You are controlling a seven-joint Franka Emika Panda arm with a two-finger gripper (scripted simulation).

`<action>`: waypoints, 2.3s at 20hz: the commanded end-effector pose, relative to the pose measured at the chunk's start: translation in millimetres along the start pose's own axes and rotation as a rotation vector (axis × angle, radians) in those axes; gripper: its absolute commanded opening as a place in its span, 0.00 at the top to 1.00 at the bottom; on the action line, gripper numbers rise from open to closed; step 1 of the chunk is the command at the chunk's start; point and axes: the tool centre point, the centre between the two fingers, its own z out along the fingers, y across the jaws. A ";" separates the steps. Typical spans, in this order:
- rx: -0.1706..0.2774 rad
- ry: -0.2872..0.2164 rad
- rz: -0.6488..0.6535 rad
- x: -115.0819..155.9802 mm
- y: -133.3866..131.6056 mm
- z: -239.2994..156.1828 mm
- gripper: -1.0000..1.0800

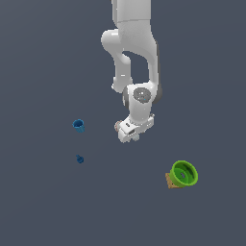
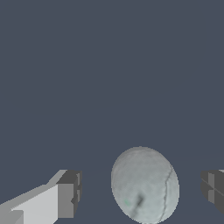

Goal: Pick up a designated object from a clutter of objects.

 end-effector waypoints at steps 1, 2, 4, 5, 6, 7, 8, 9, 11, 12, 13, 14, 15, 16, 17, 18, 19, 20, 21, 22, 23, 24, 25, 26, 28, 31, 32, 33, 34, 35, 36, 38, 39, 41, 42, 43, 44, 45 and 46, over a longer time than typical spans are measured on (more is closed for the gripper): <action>-0.001 0.001 0.000 0.3 0.2 6.0 0.04; -0.001 0.001 0.000 0.3 0.3 7.2 0.04; -0.001 0.001 -0.001 0.4 0.1 8.1 0.04; -0.001 0.001 -0.001 0.4 0.1 8.1 1.00; -0.001 0.001 -0.001 0.4 0.1 8.1 1.00; -0.001 0.001 -0.001 0.4 0.1 8.1 1.00; -0.001 0.001 -0.001 0.4 0.1 8.1 1.00; -0.001 0.001 -0.001 0.4 0.1 8.1 1.00; -0.001 0.001 -0.001 0.4 0.1 8.1 1.00; -0.001 0.001 -0.001 0.4 0.1 8.1 1.00; -0.001 0.001 -0.001 0.4 0.1 8.1 1.00; -0.001 0.001 -0.001 0.4 0.1 8.1 1.00; -0.001 0.002 0.000 0.5 0.5 7.6 1.00; -0.001 0.002 0.000 0.6 0.6 7.3 1.00; -0.001 0.002 0.000 1.0 0.6 6.7 1.00; -0.001 0.002 0.000 1.5 0.7 5.6 1.00; -0.001 0.002 0.000 2.3 0.8 4.0 1.00; -0.001 0.002 0.000 3.4 1.0 2.1 1.00; -0.001 0.002 0.000 4.6 1.2 -0.3 1.00; -0.001 0.002 0.000 6.1 1.5 -3.2 1.00; -0.001 0.002 0.000 7.8 1.7 -6.5 1.00; -0.001 0.002 0.000 9.7 2.0 -10.2 1.00; -0.001 0.002 0.000 11.9 2.4 -14.4 1.00; -0.001 0.002 0.000 14.3 2.8 -19.0 1.00; -0.001 0.002 0.000 19.8 3.6 -29.5 1.00; -0.001 0.002 -0.001 29.8 5.0 -48.5 1.00; -0.001 0.002 -0.001 33.6 5.6 -55.8 1.00; -0.001 0.002 -0.001 37.7 6.3 -63.5 1.00; 0.000 0.002 -0.001 42.0 6.9 -71.6 1.00; 0.000 0.002 -0.001 46.4 7.6 -80.1 1.00; 0.000 0.002 -0.001 51.0 8.3 -88.7 1.00; 0.000 0.002 -0.001 60.3 9.7 -106.1 1.00; 0.000 0.002 -0.001 65.0 10.5 -114.8 1.00; 0.000 0.002 -0.001 74.3 12.1 -132.4 1.00; 0.000 0.002 -0.001 79.1 12.9 -141.2 1.00; 0.000 0.002 -0.001 83.8 13.7 -150.0 1.00; 0.000 0.002 -0.001 88.6 14.5 -158.8 1.00; 0.000 0.002 -0.001 93.4 15.3 -167.6 1.00; 0.000 0.002 -0.001 98.2 16.2 -176.4 1.00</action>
